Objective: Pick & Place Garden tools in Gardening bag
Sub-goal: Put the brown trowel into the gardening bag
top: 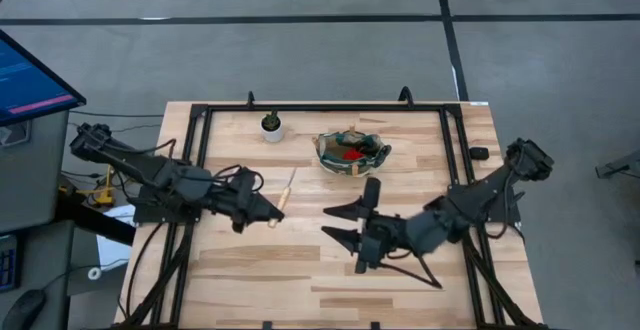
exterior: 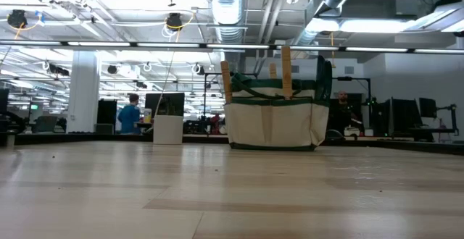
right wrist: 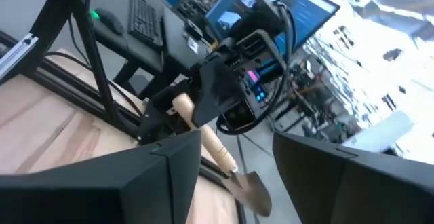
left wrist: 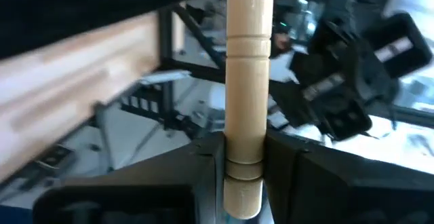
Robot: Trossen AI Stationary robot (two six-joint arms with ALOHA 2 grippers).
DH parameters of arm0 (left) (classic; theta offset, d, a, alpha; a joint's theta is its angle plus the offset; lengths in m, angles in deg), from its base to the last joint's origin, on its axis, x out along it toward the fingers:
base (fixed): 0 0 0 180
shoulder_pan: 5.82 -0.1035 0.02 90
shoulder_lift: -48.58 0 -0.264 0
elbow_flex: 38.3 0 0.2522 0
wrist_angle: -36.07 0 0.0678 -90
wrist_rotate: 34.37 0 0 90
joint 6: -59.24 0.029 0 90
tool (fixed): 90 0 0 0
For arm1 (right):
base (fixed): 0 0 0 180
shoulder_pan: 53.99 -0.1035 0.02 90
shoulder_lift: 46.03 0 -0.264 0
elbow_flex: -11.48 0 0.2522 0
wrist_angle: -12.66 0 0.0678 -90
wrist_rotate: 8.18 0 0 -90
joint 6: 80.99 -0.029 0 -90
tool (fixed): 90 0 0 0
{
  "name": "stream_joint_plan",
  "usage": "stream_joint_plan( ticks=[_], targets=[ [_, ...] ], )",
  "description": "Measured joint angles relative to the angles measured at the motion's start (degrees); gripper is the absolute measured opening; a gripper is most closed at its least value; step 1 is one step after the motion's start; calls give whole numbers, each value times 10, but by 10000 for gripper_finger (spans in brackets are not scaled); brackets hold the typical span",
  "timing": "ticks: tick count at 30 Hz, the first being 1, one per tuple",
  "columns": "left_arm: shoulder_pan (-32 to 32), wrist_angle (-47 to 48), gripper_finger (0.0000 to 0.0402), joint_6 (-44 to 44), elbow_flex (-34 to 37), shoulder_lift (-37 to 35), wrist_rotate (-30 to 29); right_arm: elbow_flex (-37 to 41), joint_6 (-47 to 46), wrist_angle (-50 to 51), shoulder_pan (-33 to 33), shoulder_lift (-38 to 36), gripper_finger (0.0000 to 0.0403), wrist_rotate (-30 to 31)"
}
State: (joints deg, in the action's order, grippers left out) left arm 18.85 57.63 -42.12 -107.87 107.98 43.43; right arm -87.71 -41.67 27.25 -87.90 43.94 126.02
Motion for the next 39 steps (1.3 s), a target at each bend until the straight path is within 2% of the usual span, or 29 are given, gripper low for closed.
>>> stream_joint_plan(
  ticks=[5,13,24,39],
  targets=[
    [0,-59,44,-9,0,0,0,0,33,1,33,4,170,-55],
    [-14,-98,45,-39,0,24,-1,1,56,1,67,18,168,-71],
    [-69,-138,47,-40,0,59,97,-2,72,-3,80,62,175,-52],
    [-74,-140,47,-46,0,60,107,0,85,0,83,74,172,-20]
  ],
)
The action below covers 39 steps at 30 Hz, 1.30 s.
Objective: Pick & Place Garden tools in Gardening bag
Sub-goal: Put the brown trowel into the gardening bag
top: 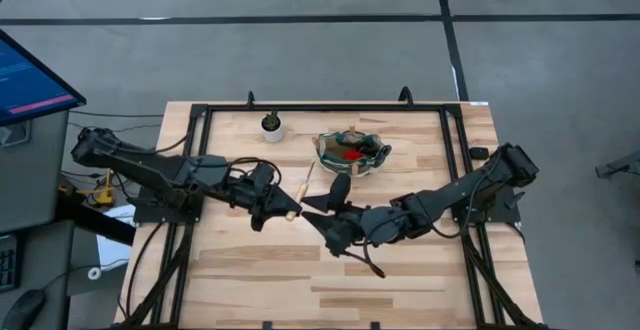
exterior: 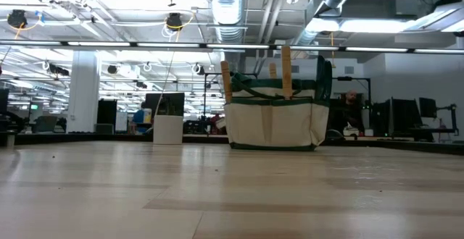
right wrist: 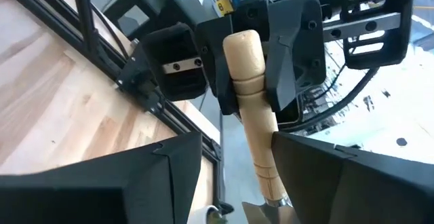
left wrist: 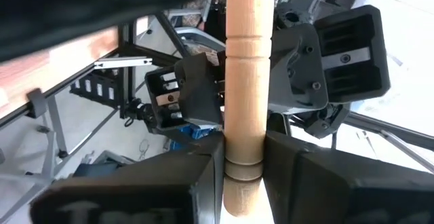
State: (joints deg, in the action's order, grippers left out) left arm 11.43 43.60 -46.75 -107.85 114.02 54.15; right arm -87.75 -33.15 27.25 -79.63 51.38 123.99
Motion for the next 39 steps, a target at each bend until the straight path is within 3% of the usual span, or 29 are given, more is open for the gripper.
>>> stream_joint_plan(
  ticks=[4,22,26,33,39],
  targets=[
    [0,-5,47,1,0,0,0,0,17,2,0,-1,169,26],
    [3,-3,47,1,0,0,2,1,12,-1,28,5,162,16],
    [2,-1,47,1,-1,0,2,1,12,-2,31,5,140,15],
    [0,2,49,-11,-1,0,-5,1,20,5,33,4,61,15],
    [-1,0,66,-3,-1,0,-9,1,-10,7,32,4,61,16]
  ],
)
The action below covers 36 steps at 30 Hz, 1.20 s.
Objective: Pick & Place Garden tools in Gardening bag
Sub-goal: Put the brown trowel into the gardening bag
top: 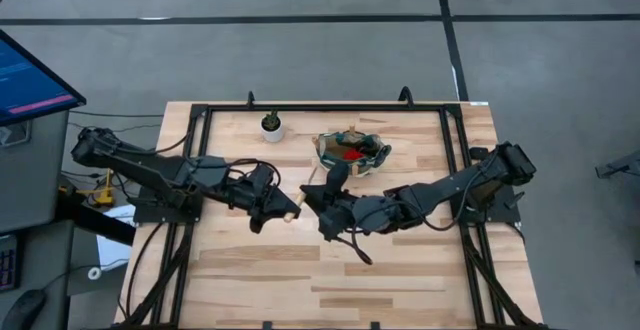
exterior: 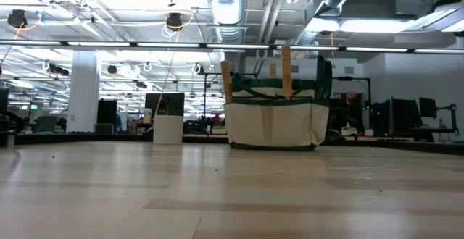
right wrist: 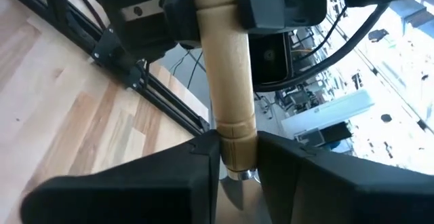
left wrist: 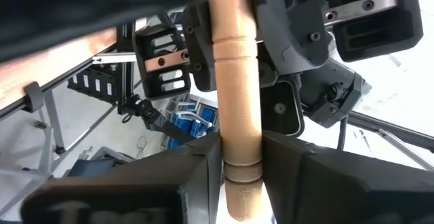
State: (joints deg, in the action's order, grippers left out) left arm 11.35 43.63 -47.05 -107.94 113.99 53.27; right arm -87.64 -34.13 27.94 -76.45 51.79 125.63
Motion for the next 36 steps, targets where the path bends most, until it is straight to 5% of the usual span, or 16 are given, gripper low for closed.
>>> stream_joint_plan(
  ticks=[16,22,26,29,33,36],
  targets=[
    [-2,-70,116,118,-1,-8,-19,1,-73,24,-49,-55,61,68],
    [-13,-77,128,225,1,-32,-8,-2,-158,82,-76,-104,61,155],
    [-27,-82,127,409,1,-48,-12,-2,-241,108,-85,-119,61,282],
    [-31,-81,125,592,0,-48,-77,-1,-298,107,-80,-122,61,358],
    [-31,-85,125,839,0,-43,-202,-1,-319,105,-59,-108,60,388],
    [-31,-83,125,935,0,-30,-291,-1,-320,99,-39,-92,60,390]
  ],
)
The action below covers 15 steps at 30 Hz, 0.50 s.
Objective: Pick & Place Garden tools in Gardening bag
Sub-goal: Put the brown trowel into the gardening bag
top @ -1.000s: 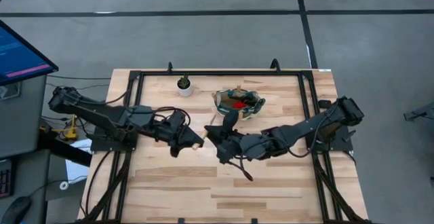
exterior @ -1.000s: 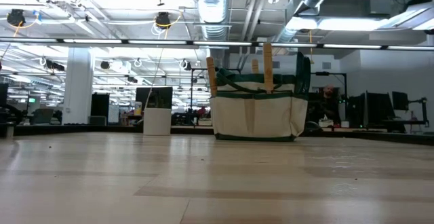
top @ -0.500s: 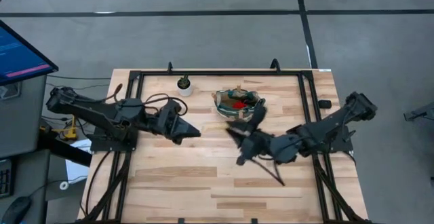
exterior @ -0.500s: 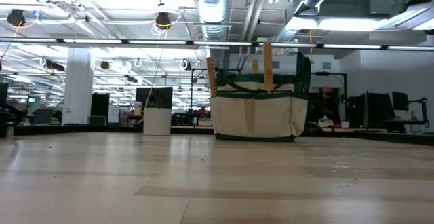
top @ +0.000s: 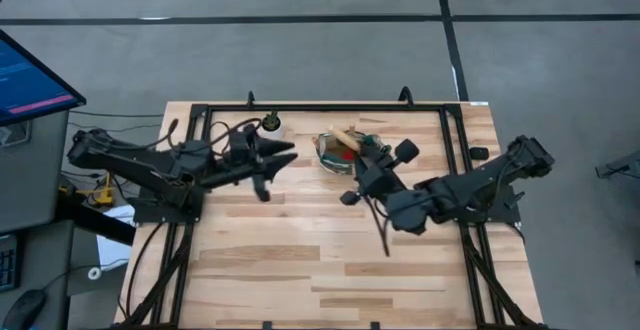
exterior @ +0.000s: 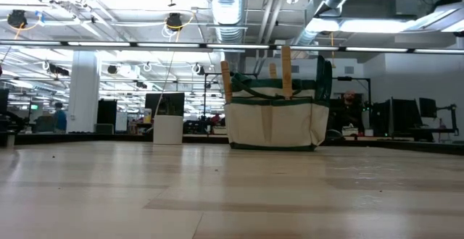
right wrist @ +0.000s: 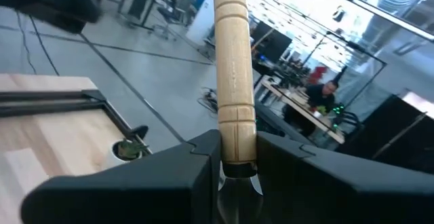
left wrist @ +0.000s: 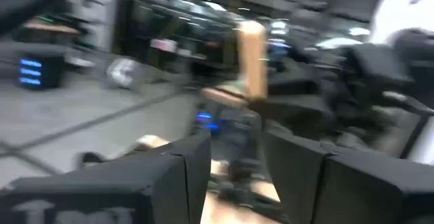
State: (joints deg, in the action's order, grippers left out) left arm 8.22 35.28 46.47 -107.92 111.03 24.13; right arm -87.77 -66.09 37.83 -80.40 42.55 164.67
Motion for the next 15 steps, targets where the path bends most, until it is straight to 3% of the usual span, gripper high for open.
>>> stream_joint_plan(
  ticks=[3,10,15],
  targets=[
    [-5,-23,125,18,0,13,-63,0,0,-1,20,20,60,0],
    [-11,-80,125,25,0,44,-66,1,29,-23,60,77,60,-2],
    [-15,-83,125,17,0,60,-66,1,115,-105,63,112,60,-2]
  ],
)
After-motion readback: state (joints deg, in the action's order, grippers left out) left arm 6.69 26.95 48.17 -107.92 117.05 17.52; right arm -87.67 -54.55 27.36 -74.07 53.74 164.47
